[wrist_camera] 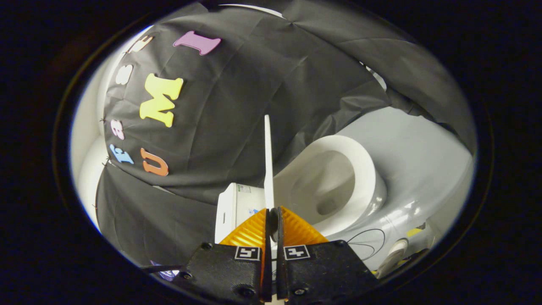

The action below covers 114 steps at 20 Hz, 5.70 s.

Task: Open the toilet lid.

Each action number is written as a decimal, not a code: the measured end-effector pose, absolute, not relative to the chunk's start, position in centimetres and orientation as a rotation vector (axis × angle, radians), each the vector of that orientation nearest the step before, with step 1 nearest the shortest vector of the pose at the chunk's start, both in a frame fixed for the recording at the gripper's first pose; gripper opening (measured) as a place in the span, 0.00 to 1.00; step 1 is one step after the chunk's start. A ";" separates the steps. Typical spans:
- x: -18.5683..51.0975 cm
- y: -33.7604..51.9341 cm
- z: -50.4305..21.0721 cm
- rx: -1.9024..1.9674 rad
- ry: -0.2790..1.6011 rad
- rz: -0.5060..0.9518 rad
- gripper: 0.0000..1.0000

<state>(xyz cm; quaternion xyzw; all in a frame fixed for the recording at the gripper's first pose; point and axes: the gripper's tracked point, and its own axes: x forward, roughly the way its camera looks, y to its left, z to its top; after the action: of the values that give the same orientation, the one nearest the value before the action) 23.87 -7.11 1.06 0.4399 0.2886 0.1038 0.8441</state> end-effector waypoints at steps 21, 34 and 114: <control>23.6 -1.5 6.4 0.756 0.607 0.200 0.08; 23.6 1.5 8.6 0.694 0.608 0.207 0.08; 25.0 37.6 11.8 0.083 0.597 0.436 0.08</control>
<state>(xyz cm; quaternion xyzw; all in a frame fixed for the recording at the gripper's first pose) 25.01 37.65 11.79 0.0406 0.2915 0.2132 0.9316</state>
